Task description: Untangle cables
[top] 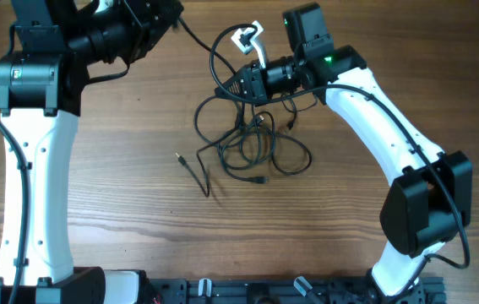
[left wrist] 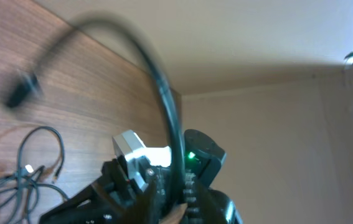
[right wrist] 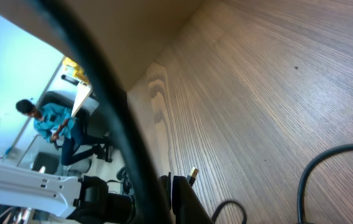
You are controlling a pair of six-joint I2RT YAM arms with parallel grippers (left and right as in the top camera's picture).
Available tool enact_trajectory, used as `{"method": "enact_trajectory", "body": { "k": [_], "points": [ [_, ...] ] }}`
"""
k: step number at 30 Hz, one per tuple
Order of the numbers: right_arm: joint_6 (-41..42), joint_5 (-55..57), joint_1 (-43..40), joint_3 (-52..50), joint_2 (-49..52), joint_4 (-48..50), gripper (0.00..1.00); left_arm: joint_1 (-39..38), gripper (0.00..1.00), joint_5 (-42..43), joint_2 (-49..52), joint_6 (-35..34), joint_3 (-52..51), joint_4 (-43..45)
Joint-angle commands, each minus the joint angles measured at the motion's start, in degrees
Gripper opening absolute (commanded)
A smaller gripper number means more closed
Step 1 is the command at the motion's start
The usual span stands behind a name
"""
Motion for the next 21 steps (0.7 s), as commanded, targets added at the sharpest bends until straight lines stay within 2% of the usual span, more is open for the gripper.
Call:
{"method": "enact_trajectory", "body": {
  "k": [1, 3, 4, 7, 9, 11, 13, 17, 21],
  "points": [
    [3.08, 1.90, -0.07, 0.09, -1.84, 0.52, 0.04, -0.09, 0.57, 0.87, -0.22, -0.48, 0.13, 0.17],
    [5.03, 4.13, -0.20, 0.20, -1.99, 0.57, 0.04, -0.09, 0.82, -0.24, -0.22, -0.46, 0.13, -0.11],
    [5.66, 5.53, -0.39, 0.24, -2.27, 0.50, 0.04, -0.09, 1.00, -0.66, -0.22, -0.24, 0.13, -0.37],
    [6.01, 9.60, -1.18, 1.18, -3.82, -1.49, 0.04, -0.09, 1.00, -3.52, -0.22, -0.07, 0.13, -1.70],
    [6.27, 16.83, -2.45, 3.54, -5.86, -5.53, 0.04, -0.09, 1.00, -5.97, -0.22, -0.07, 0.13, -2.93],
    [6.49, 25.24, -4.42, 8.70, -7.37, -12.68, 0.04, -0.09, 1.00, -9.33, -0.22, 0.02, 0.13, -4.90],
    [5.79, 29.03, -7.08, 16.22, -7.39, -19.26, 0.04, -0.09, 1.00, -10.60, -0.22, 3.43, 0.13, -6.29],
    [7.32, 36.44, -14.29, 30.34, -7.39, -26.67, 0.04, -0.09, 1.00, -13.94, -0.22, 4.72, 0.13, -9.60],
    [8.79, 40.17, -25.57, 38.12, -7.39, -27.85, 0.04, -0.09, 1.00, -16.11, -0.20, 7.74, 0.13, -12.50]
  ]
}}
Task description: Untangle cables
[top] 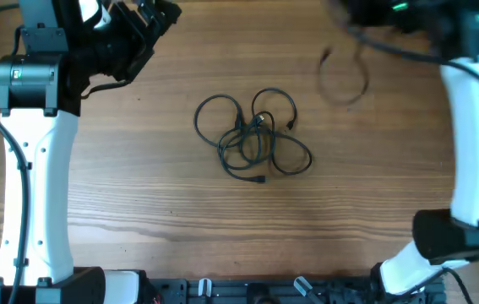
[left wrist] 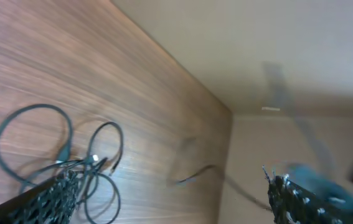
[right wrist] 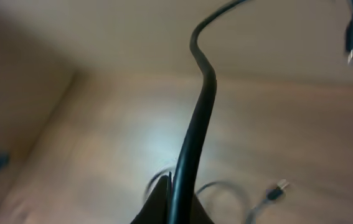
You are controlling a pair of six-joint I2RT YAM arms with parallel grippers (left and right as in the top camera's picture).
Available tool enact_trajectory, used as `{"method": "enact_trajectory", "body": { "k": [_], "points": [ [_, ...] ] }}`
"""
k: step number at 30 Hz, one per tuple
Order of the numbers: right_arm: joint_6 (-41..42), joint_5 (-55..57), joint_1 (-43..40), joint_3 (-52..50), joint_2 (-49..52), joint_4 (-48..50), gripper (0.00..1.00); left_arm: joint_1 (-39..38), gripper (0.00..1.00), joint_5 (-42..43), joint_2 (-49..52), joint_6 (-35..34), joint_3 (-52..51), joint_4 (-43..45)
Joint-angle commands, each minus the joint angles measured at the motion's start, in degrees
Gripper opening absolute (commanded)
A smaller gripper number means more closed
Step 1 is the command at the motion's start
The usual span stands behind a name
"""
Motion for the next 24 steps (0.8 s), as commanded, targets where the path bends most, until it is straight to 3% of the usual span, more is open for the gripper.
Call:
{"method": "enact_trajectory", "body": {
  "k": [1, 10, 15, 18, 24],
  "points": [
    [2.34, 7.34, -10.69, 4.57, -1.42, -0.61, 0.04, -0.09, 1.00, -2.80, -0.20, 4.17, 0.13, -1.97],
    [8.20, 24.09, -28.55, 4.46, 6.10, -4.76, 0.04, -0.11, 1.00, -2.75, -0.20, 6.91, 0.13, -6.03],
    [11.37, 30.91, -33.20, 4.46, 11.58, -4.83, 0.04, -0.15, 1.00, -2.75, -0.20, 6.91, 0.13, -6.78],
    [19.54, 37.40, -35.56, 4.46, 15.69, -7.89, 0.04, -0.15, 1.00, -2.75, -0.20, 6.91, 0.13, -6.82],
    [23.32, 38.18, -42.25, 4.42, 21.99, -15.26, 0.04, -0.13, 1.00, -2.75, -0.20, 6.91, 0.13, -8.11]
  ]
}}
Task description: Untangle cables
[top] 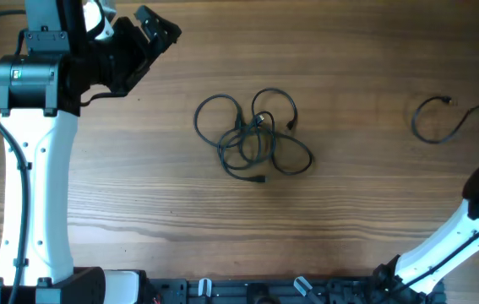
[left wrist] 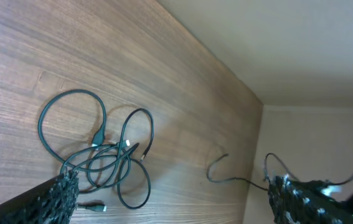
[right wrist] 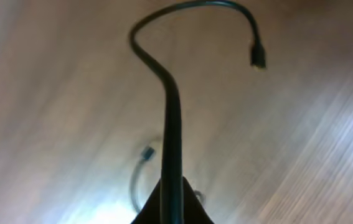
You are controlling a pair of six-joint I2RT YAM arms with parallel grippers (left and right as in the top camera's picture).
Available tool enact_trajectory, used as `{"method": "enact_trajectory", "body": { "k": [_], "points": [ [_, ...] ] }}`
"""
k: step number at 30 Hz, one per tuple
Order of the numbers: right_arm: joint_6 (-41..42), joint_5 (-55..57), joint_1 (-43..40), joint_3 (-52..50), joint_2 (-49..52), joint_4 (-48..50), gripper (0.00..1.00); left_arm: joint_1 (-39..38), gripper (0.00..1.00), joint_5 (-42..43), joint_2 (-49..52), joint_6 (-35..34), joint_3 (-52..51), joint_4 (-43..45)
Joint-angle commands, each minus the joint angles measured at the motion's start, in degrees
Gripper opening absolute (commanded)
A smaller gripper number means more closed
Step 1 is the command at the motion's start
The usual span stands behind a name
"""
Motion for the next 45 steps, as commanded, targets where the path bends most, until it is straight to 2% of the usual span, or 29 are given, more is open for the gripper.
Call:
{"method": "enact_trajectory", "body": {
  "k": [1, 9, 10, 11, 12, 13, 20, 24, 27, 31, 34, 36, 41, 45],
  "points": [
    [4.20, 3.15, -5.27, 0.42, 4.04, -2.43, 0.04, -0.13, 1.00, -0.37, -0.20, 1.33, 0.13, -0.94],
    [1.55, -2.43, -11.21, 0.42, 5.22, -4.44, 0.05, -0.15, 1.00, -0.37, -0.20, 1.33, 0.13, -1.16],
    [1.53, -2.45, -11.17, 0.42, 5.22, -4.96, 0.11, -0.15, 1.00, -0.37, -0.20, 1.33, 0.13, -1.16],
    [1.38, -2.45, -10.99, 0.42, 5.22, -5.66, 0.33, -0.15, 1.00, -0.37, -0.20, 1.33, 0.13, -1.16],
    [0.61, -2.45, -10.80, 0.44, 5.22, -6.43, 0.89, -0.15, 1.00, -0.37, -0.20, 1.33, 0.13, -1.18],
    [0.59, -2.45, -10.78, 0.44, 5.22, -6.84, 1.00, -0.15, 1.00, -0.37, -0.20, 1.36, 0.13, -1.20],
    [0.07, -4.81, -10.73, 0.44, 1.27, -9.79, 1.00, -0.15, 1.00, -0.37, -0.20, 1.38, 0.13, -1.40],
    [-0.52, -2.97, -10.73, 0.44, -5.62, -11.74, 1.00, -0.15, 1.00, -0.37, -0.20, 1.40, 0.13, -1.42],
    [-0.35, -4.09, -10.71, 0.44, -10.34, -9.53, 1.00, -0.15, 1.00, -0.37, -0.20, 2.51, 0.13, -1.42],
    [-10.34, -20.57, -8.46, 0.44, -16.11, -3.32, 1.00, -0.15, 1.00, -0.42, -0.20, 4.39, 0.13, -2.16],
    [-18.51, -29.31, -2.89, 0.44, -18.78, -2.43, 1.00, -0.26, 1.00, -0.50, -0.11, 6.36, 0.11, -2.38],
    [-22.05, -29.46, 4.11, 0.44, -19.34, -3.26, 1.00, -0.24, 1.00, -1.05, -0.04, 7.56, 0.04, -3.34],
    [-23.65, -28.81, 17.90, 0.44, -19.10, -3.21, 0.97, -0.24, 1.00, -1.53, 0.00, 11.96, 0.00, -5.31],
    [-23.43, -28.81, 26.56, 0.42, -18.82, -3.02, 0.97, -0.26, 1.00, -8.24, 0.00, 12.09, -0.02, -7.87]
  ]
}}
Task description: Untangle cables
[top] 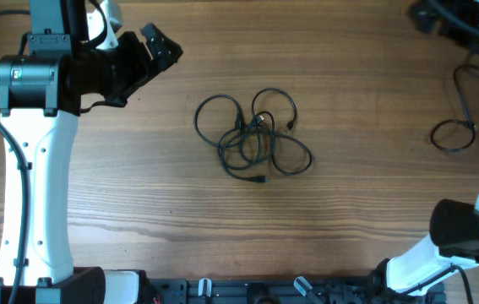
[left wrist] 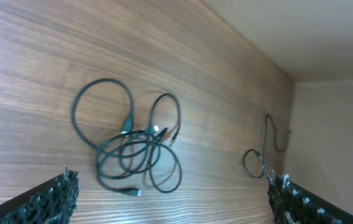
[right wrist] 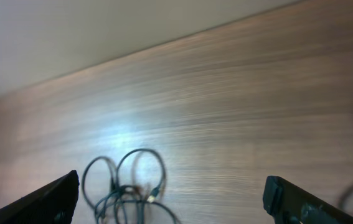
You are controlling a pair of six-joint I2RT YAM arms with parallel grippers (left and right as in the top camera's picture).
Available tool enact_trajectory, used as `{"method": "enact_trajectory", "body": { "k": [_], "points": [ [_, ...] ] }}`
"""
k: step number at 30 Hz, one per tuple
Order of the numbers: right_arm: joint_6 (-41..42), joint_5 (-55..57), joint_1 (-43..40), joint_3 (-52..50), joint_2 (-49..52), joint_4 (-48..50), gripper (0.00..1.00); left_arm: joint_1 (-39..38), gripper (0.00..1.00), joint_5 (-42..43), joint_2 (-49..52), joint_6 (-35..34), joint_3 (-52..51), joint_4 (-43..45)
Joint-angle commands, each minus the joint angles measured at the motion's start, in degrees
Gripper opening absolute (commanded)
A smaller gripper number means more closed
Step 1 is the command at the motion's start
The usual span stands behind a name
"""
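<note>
A knot of thin black cables (top: 252, 139) lies mid-table; it also shows in the left wrist view (left wrist: 132, 152) and the right wrist view (right wrist: 126, 190). One separate black cable (top: 457, 118) lies by the right edge, curled into a small loop, and shows in the left wrist view too (left wrist: 262, 149). My left gripper (top: 161, 49) hangs open up at the back left, its fingers (left wrist: 51, 199) wide apart and empty. My right gripper (top: 442, 15) is at the back right corner, open (right wrist: 171, 186) with nothing between its fingers (right wrist: 297, 199).
The wooden table (top: 138, 186) ends at a pale wall behind. The left arm's white links (top: 32, 169) stand along the left side, and the right arm's base (top: 459, 236) sits at the front right.
My right gripper was shut on the separate cable out past the right edge. Now it is open at the back right, and the cable lies on the table by the right edge.
Both grippers first held one cable by the knot, the left at its far end, the right close to the knot. Then the left stood open and the right held that cable up, free of the knot. The cable hung at the right, and now lies there released.
</note>
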Motion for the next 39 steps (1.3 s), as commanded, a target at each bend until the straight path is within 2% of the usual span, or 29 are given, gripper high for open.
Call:
{"method": "enact_trajectory", "body": {
  "k": [1, 5, 8, 12, 16, 21, 24, 30, 33, 36, 39],
  "points": [
    [-1.29, -0.92, 5.66, 0.42, -0.68, 0.09, 0.97, -0.24, 1.00, -8.22, 0.02, 2.27, -0.02, -1.70],
    [-1.36, -0.92, 11.50, 0.42, 1.73, -2.16, 0.97, -0.24, 1.00, -15.89, 0.37, 2.49, -0.02, -4.44],
    [-1.51, -0.92, 15.85, 0.42, 4.94, -4.28, 0.97, -0.26, 0.99, -15.85, 1.86, 3.54, -0.35, -5.88],
    [-1.27, -0.90, 18.60, 0.42, 8.96, -4.72, 0.97, -0.26, 0.89, -14.32, 4.26, 3.82, -3.34, -5.97],
    [-0.72, -0.85, 18.51, 0.42, 11.28, -4.59, 0.97, -1.14, 0.84, -12.35, 6.36, 8.46, -6.75, -4.72],
    [0.61, 5.86, 18.25, 0.42, 12.26, -4.48, 0.97, -6.49, 0.79, -4.81, 10.43, 17.55, -13.68, 4.24],
    [0.61, 6.03, 18.25, 0.42, 12.26, -4.66, 0.97, -12.22, 0.79, -2.91, 15.12, 18.62, -16.44, 13.51],
    [0.37, 6.03, 18.25, 0.42, 12.26, -4.98, 0.97, -21.84, 0.78, -2.05, 23.96, 21.51, -16.48, 24.79],
    [0.20, 6.08, 18.25, 0.42, 12.26, -5.77, 0.97, -23.80, 0.72, -2.08, 26.08, 21.49, -16.48, 27.06],
    [0.22, 6.47, 18.25, 0.42, 12.26, -6.16, 0.97, -24.26, 0.59, -2.54, 27.36, 21.29, -16.50, 27.61],
    [0.20, 6.47, 18.25, 0.42, 12.26, -6.23, 0.97, -24.26, 0.58, -2.54, 28.63, 21.31, -16.83, 27.61]
  ]
}}
